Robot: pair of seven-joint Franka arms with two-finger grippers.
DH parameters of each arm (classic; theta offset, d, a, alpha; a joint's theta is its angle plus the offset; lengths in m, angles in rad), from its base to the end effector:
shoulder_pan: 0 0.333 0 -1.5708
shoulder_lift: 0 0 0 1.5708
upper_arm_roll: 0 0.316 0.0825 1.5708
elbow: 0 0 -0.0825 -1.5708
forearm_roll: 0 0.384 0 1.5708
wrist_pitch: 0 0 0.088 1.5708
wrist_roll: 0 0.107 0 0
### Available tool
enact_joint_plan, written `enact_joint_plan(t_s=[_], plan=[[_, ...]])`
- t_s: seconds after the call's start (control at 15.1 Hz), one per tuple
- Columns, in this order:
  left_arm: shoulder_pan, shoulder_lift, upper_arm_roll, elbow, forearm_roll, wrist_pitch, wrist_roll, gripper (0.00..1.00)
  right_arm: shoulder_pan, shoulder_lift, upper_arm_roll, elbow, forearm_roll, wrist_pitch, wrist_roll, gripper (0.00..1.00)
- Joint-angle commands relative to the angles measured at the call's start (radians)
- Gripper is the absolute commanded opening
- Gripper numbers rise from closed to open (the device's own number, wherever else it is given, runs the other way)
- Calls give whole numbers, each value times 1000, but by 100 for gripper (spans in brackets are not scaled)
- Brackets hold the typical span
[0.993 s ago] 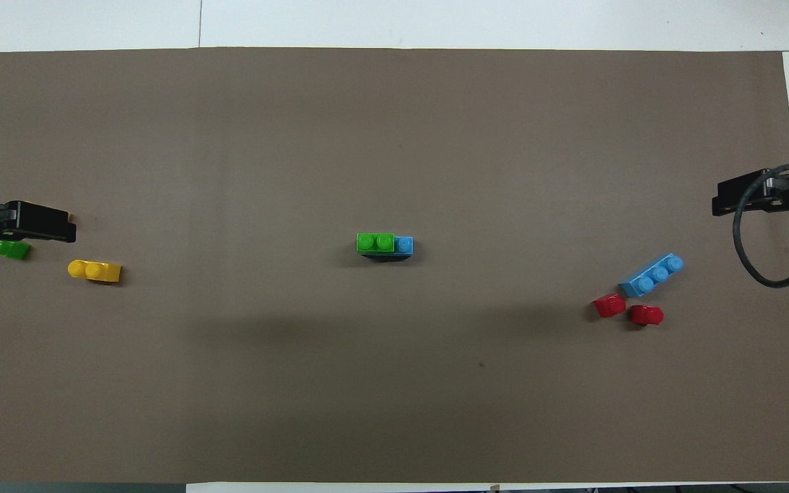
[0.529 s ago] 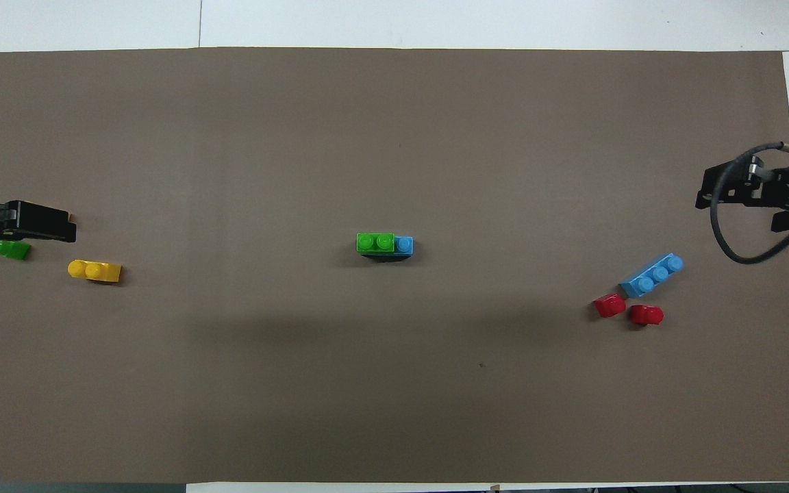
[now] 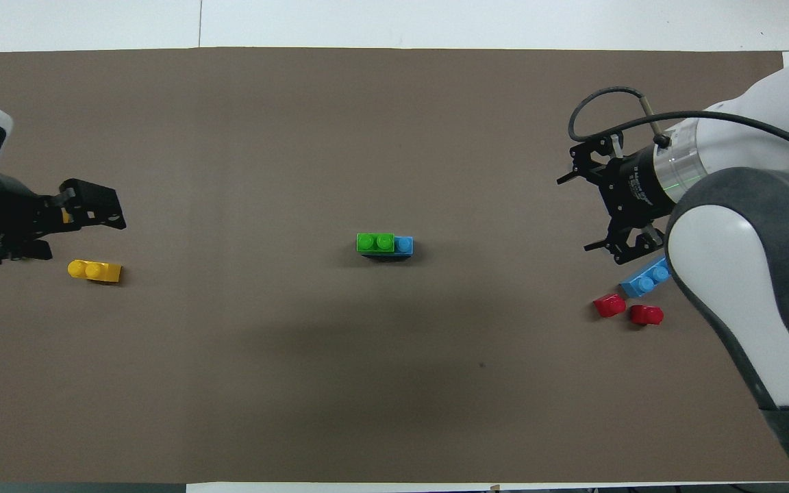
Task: Remove green block with left arm and hold with right
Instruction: 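Move the left gripper and the right gripper toward the joined bricks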
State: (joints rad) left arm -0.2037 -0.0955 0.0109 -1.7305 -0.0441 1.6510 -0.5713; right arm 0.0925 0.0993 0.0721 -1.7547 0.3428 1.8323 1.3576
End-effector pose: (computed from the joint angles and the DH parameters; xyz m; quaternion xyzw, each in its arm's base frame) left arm 0.5196 -0.1056 0.6076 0.9816 0.1896 -0.0010 0.0239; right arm 0.5799 0.1223 0.5071 -0.7888 0.5912 0.1235 0.1141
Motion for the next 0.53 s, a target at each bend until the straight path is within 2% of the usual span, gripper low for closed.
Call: enact_joint_plan(t_s=[0.0,0.33,0.46], plan=[[-103,-65,9,-144,-13,142,-307,100,44,8,-1,-115,79,155,87,96],[-273,-69,9,-260,-13,283,-821,100,139,91,-1,-178,185,364,123,96],[-337,-17,9,-267,-11,349,-1058,100,173,144,-1,-178,228,435,141,96]])
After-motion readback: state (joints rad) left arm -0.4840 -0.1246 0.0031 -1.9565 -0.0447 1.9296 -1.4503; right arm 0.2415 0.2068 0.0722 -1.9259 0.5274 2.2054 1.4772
